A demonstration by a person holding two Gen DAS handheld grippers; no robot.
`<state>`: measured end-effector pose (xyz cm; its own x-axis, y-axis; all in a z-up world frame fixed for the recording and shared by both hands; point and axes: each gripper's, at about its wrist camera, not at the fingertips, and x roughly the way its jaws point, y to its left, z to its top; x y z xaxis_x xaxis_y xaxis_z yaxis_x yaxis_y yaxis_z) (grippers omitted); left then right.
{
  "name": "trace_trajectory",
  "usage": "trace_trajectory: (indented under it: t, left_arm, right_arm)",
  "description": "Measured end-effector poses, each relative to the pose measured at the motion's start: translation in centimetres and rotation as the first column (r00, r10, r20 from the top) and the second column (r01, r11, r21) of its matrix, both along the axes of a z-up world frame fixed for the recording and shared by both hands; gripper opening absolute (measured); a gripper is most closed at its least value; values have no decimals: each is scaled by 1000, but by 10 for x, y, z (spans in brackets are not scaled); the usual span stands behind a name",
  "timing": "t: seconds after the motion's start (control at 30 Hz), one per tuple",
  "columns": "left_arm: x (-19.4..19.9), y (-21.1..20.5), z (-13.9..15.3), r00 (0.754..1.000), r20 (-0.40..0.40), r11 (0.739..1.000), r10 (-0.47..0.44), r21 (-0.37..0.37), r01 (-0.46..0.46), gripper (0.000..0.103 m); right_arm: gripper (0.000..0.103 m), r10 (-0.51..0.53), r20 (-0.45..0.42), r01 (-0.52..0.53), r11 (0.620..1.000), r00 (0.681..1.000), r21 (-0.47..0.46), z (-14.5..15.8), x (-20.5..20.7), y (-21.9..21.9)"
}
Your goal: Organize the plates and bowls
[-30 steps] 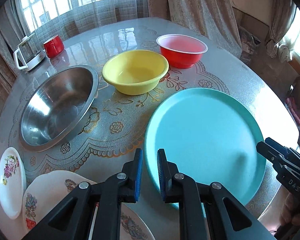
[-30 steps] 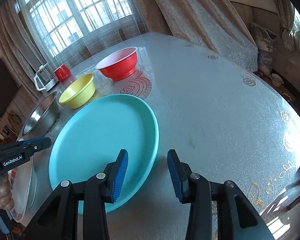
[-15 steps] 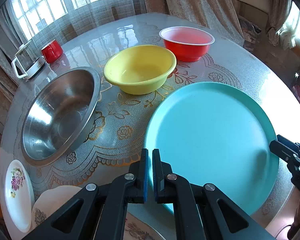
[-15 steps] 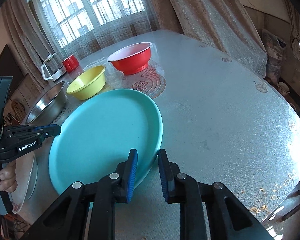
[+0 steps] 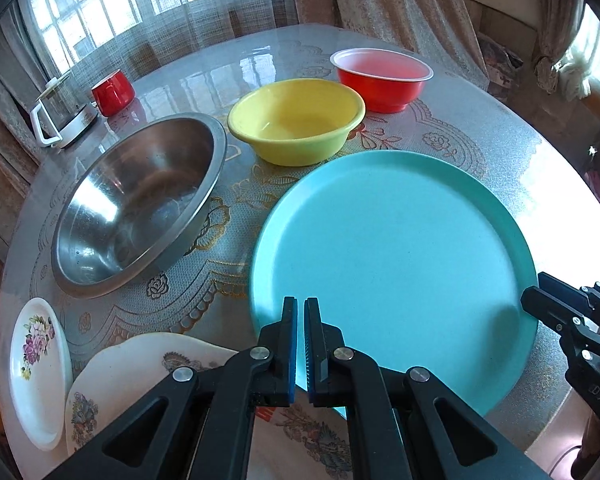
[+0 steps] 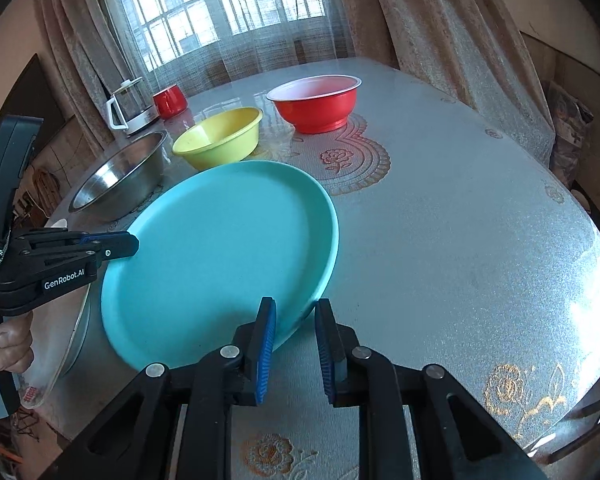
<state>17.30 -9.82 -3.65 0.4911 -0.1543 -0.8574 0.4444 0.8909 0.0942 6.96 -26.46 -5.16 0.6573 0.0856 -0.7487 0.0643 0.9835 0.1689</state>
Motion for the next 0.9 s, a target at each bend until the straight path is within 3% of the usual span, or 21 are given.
trace_trajectory:
  t: [0.27,0.67,0.9]
  left_arm:
    - [-11,7,9,1000,22,998,11,-60,-10,4]
    - [-45,42,46,981,132,970,142,-216,-111,5]
    - [-72,82,53,955,142,939,260,-268,-216,7]
  right_arm:
    - [20,24,-20,-24,1000,1000,-17,0,-9,4]
    - [29,0,-43,-6,991,999,-134,3,-12,19]
    - [38,-26,72,44,965,997,-259,28,-19,33]
